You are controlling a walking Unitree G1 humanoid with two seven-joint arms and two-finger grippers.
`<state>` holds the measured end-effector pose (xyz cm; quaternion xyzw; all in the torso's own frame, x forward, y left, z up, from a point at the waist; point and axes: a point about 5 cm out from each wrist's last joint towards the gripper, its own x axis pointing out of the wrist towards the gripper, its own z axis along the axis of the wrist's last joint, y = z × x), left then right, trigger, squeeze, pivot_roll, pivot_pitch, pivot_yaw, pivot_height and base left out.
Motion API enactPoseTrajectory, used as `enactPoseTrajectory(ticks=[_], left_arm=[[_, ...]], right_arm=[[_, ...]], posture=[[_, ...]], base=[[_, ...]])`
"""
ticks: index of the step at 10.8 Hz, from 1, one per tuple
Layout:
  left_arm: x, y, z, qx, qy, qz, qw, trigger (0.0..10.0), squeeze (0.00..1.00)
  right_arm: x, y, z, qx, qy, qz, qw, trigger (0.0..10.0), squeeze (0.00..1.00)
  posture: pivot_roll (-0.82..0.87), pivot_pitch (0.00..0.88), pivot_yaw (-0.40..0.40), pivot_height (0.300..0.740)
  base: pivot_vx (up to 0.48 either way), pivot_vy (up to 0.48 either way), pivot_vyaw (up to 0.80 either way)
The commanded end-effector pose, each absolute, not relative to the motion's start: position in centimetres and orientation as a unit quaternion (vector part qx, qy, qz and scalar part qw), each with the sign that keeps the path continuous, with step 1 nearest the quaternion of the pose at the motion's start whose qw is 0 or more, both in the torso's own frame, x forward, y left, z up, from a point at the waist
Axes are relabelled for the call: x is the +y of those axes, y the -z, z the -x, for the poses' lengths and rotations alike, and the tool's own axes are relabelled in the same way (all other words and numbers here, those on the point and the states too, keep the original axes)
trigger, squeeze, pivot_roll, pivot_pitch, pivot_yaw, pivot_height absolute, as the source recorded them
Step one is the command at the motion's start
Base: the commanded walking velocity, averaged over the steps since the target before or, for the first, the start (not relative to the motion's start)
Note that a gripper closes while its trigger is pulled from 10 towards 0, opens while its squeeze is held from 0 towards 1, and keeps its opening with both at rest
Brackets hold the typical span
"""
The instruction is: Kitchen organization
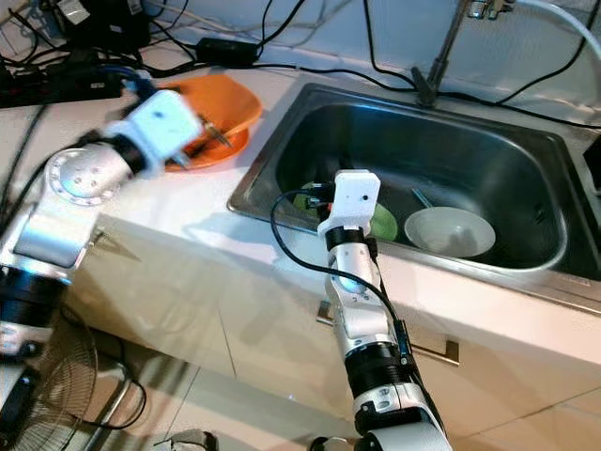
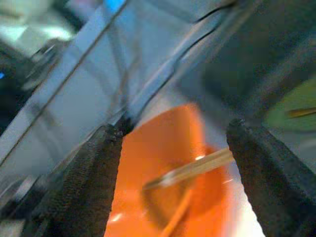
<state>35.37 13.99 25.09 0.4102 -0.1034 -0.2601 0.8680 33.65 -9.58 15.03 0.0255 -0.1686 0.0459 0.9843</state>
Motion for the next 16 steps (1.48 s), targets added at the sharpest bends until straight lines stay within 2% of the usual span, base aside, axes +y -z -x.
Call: enactPoseTrajectory(ticks=[1,5,8,10,12,16], left_arm=[[13.2,-24.2,-34.8,-0.094,0.297,-0.422,0.852,10.0,0.00],[12.5,-23.8,-34.4,-0.098,0.316,-0.453,0.828,10.0,0.00],[12.2,-24.7,-34.8,-0.127,0.291,-0.462,0.828,10.0,0.00],[11.4,-24.0,-36.8,-0.135,0.242,-0.493,0.825,10.0,0.00],[10.6,-23.4,-37.9,-0.135,0.225,-0.477,0.839,10.0,0.00],[9.8,-22.2,-38.7,-0.125,0.229,-0.481,0.837,10.0,0.00]], right_arm=[[-9.7,-15.2,-33.7,-0.172,-0.046,-0.021,0.984,10.0,0.00],[-9.5,-15.2,-33.7,-0.174,-0.047,-0.024,0.983,10.0,0.00],[-9.8,-15.1,-33.6,-0.174,-0.043,-0.024,0.984,10.0,0.00],[-9.6,-15.2,-33.8,-0.174,-0.042,-0.025,0.984,10.0,0.00],[-9.7,-15.3,-33.8,-0.175,-0.041,-0.024,0.983,10.0,0.00],[-9.6,-15.1,-33.7,-0.174,-0.038,-0.027,0.984,10.0,0.00]], posture=[[0.11,0.014,-0.014,0.740],[0.11,0.015,-0.014,0.740],[0.11,0.018,-0.013,0.740],[0.11,0.018,-0.012,0.740],[0.10,0.018,-0.009,0.740],[0.11,0.032,-0.002,0.740]], base=[[0.000,0.000,0.00],[0.000,0.000,0.00],[0.000,0.000,0.00],[0.000,0.000,0.00],[0.000,0.000,0.00],[0.000,0.000,0.00]])
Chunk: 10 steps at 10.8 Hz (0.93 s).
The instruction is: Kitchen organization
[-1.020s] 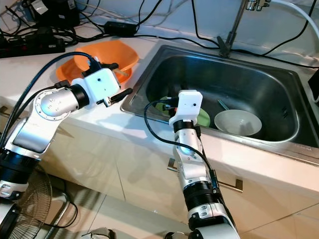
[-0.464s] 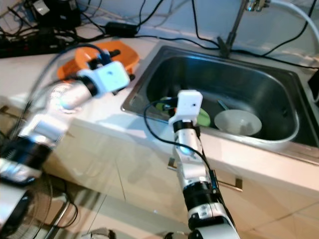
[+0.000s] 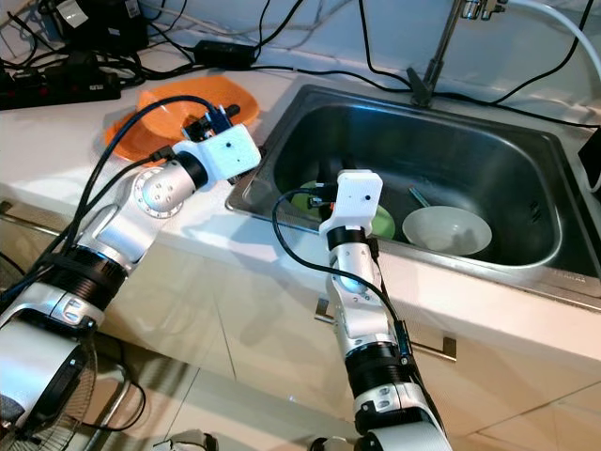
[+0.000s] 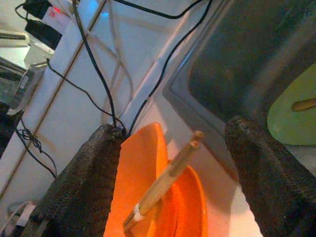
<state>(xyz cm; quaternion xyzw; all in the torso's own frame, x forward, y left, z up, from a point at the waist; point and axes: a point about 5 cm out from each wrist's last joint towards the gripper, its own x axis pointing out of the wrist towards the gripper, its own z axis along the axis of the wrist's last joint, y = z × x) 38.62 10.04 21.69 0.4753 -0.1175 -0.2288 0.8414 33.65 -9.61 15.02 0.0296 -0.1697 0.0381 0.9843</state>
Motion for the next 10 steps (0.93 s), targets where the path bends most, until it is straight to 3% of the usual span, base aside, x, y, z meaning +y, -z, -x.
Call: enactPoseTrajectory(ticks=[1,2,3,10], left_arm=[[10.02,-22.17,-38.90,-0.126,0.220,-0.491,0.834,10.0,0.00],[10.21,-22.19,-39.06,-0.126,0.212,-0.495,0.833,10.0,0.00],[10.38,-22.22,-39.32,-0.127,0.204,-0.500,0.832,0.0,0.00],[9.90,-22.35,-39.74,-0.144,0.200,-0.487,0.838,0.0,0.00]], right_arm=[[-9.47,-15.10,-33.69,-0.173,-0.038,-0.029,0.984,10.0,0.00],[-9.38,-15.09,-33.69,-0.173,-0.039,-0.030,0.984,10.0,0.00],[-9.19,-15.12,-33.73,-0.173,-0.039,-0.031,0.984,10.0,0.00],[-9.76,-15.15,-33.86,-0.175,-0.029,-0.029,0.984,10.0,0.00]], posture=[[0.11,0.033,-0.001,0.740],[0.11,0.032,0.001,0.740],[0.12,0.031,0.007,0.740],[0.11,0.032,0.006,0.740]], base=[[0.000,0.000,0.00],[0.000,0.000,0.00],[0.000,0.000,0.00],[0.000,0.000,0.00]])
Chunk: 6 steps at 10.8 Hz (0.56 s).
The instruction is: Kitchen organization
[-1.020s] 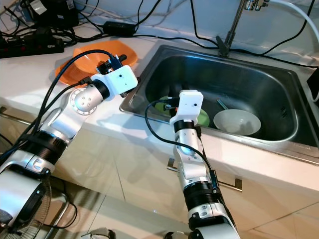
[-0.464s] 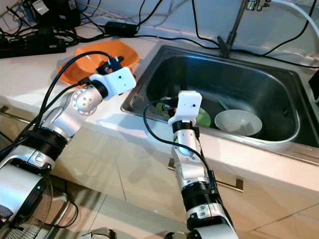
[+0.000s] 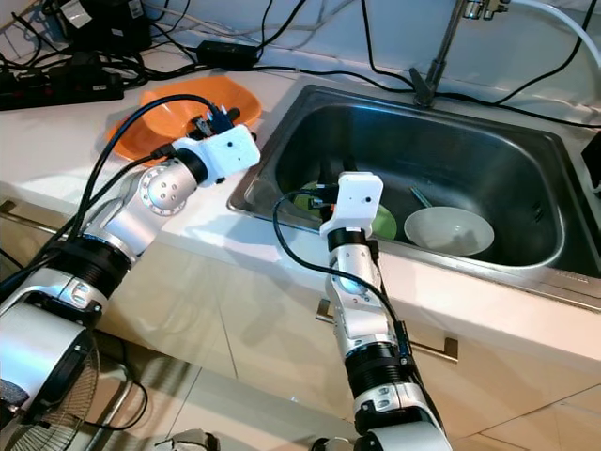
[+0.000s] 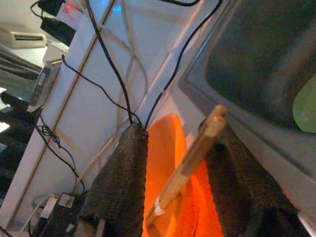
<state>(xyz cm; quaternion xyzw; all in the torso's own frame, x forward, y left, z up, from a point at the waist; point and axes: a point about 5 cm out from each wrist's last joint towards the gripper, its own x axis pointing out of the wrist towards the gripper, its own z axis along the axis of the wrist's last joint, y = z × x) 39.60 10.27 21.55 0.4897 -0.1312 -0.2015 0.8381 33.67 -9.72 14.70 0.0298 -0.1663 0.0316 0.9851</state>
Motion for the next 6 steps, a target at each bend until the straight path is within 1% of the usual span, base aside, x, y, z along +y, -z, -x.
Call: enactPoseTrajectory(ticks=[1,6], left_arm=[[9.93,-22.30,-39.73,-0.144,0.200,-0.484,0.840,0.0,0.00],[10.03,-22.29,-39.75,-0.147,0.197,-0.497,0.832,0.0,0.00]], right_arm=[[-9.73,-15.15,-33.87,-0.175,-0.031,-0.029,0.984,10.0,0.00],[-10.00,-15.15,-33.81,-0.175,-0.032,-0.024,0.984,10.0,0.00]], posture=[[0.11,0.035,0.002,0.740],[0.10,0.040,-0.002,0.740]], base=[[0.000,0.000,0.00],[0.000,0.000,0.00]])
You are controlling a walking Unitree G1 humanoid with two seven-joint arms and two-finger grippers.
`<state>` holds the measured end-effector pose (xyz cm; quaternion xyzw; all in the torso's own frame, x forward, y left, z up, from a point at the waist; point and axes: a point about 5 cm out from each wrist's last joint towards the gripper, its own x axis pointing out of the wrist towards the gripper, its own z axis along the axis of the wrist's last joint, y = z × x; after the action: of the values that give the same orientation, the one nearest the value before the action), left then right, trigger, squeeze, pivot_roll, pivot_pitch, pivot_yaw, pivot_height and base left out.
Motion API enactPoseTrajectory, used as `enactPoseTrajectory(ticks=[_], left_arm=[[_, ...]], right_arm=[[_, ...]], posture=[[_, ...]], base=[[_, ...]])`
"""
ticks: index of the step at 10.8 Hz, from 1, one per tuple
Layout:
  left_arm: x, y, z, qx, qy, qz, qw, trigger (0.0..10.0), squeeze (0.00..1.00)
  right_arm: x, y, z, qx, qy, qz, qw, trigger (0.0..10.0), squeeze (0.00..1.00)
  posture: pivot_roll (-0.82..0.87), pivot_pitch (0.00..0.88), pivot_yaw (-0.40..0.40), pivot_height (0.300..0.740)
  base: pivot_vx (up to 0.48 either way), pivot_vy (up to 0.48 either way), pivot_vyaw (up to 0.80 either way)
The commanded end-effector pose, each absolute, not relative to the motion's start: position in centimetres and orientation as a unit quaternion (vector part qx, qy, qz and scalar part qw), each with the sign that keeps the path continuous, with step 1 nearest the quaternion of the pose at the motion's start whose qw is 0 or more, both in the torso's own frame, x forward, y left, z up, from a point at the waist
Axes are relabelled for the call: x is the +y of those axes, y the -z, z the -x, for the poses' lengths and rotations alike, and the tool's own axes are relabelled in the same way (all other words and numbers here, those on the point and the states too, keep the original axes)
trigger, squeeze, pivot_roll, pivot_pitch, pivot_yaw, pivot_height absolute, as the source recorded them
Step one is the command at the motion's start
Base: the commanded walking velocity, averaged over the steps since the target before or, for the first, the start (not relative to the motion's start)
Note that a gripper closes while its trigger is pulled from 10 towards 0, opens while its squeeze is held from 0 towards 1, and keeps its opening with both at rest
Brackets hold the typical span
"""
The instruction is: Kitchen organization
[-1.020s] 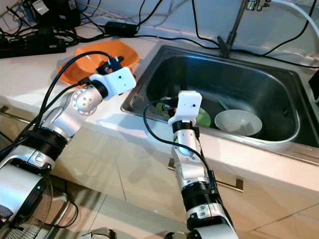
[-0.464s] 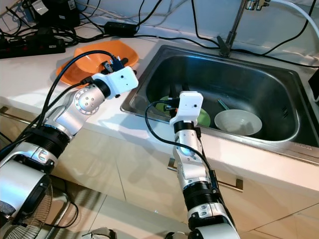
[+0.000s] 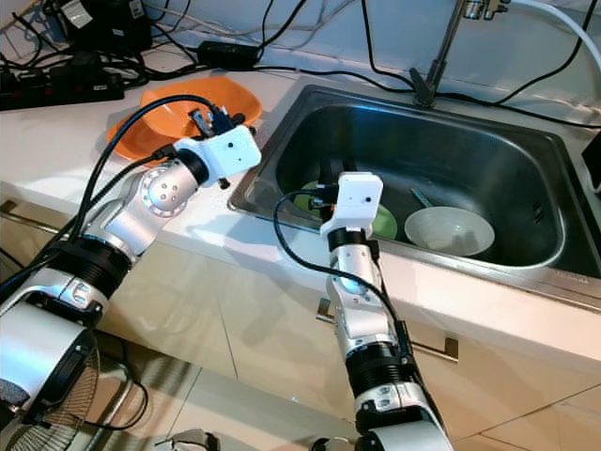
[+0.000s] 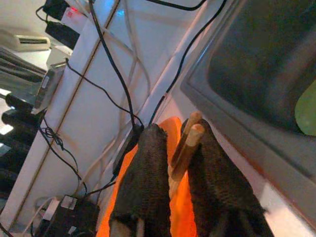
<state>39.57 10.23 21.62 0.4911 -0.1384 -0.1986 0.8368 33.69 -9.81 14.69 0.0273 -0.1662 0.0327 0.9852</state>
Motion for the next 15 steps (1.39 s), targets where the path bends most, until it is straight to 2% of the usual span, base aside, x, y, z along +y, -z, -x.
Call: enactPoseTrajectory(ticks=[1,4,6,7,9,10,11,12,13,14,15], left_arm=[[10.1,-22.2,-39.7,-0.146,0.196,-0.503,0.829,0.0,0.00],[10.4,-22.3,-39.6,-0.157,0.184,-0.528,0.814,0.0,0.00],[10.5,-24.3,-39.4,-0.214,0.143,-0.552,0.793,0.0,0.00],[10.5,-25.6,-39.1,-0.259,0.114,-0.550,0.786,10.0,0.00],[10.2,-27.9,-38.4,-0.318,0.093,-0.519,0.788,10.0,0.00],[9.0,-30.2,-37.1,-0.378,0.116,-0.419,0.817,10.0,0.00],[7.7,-31.8,-35.9,-0.402,0.169,-0.268,0.859,10.0,0.00],[6.6,-32.3,-35.0,-0.395,0.231,-0.157,0.875,10.0,0.00],[6.0,-32.7,-34.2,-0.377,0.286,-0.055,0.879,10.0,0.00],[5.8,-32.9,-33.6,-0.348,0.333,0.009,0.876,10.0,0.00],[5.9,-32.8,-33.5,-0.333,0.351,0.024,0.875,10.0,0.00]], right_arm=[[-10.0,-15.1,-33.8,-0.175,-0.034,-0.023,0.984,10.0,0.00],[-9.6,-15.0,-33.7,-0.173,-0.040,-0.024,0.984,10.0,0.00],[-9.5,-15.0,-33.7,-0.174,-0.044,-0.025,0.983,10.0,0.00],[-9.4,-15.1,-33.7,-0.174,-0.046,-0.025,0.983,10.0,0.00],[-9.4,-15.1,-33.8,-0.174,-0.048,-0.025,0.983,10.0,0.00],[-9.3,-15.1,-33.8,-0.174,-0.050,-0.024,0.983,10.0,0.00],[-9.2,-15.1,-33.8,-0.174,-0.052,-0.023,0.983,10.0,0.00],[-9.2,-15.1,-33.8,-0.174,-0.053,-0.022,0.983,10.0,0.00],[-9.3,-15.1,-33.9,-0.174,-0.051,-0.021,0.983,10.0,0.00],[-9.5,-15.1,-33.9,-0.171,-0.045,-0.016,0.984,10.0,0.00],[-9.7,-15.0,-33.9,-0.169,-0.041,-0.013,0.985,10.0,0.00]], posture=[[0.10,0.041,-0.005,0.740],[0.11,0.036,-0.009,0.740],[0.11,0.028,-0.013,0.740],[0.11,0.025,-0.015,0.740],[0.11,0.019,-0.017,0.740],[0.11,0.014,-0.020,0.740],[0.11,0.015,-0.020,0.740],[0.11,0.017,-0.021,0.740],[0.11,0.025,-0.022,0.740],[0.11,0.030,-0.022,0.740],[0.11,0.034,-0.021,0.740]], base=[[0.000,0.000,0.00],[0.000,0.000,0.00],[0.000,0.000,0.00],[0.000,0.000,0.00],[0.000,0.000,0.00],[0.000,0.000,0.00],[0.000,0.000,0.00],[0.000,0.000,0.00],[0.000,0.000,0.00],[0.000,0.000,0.00],[0.000,0.000,0.00]])
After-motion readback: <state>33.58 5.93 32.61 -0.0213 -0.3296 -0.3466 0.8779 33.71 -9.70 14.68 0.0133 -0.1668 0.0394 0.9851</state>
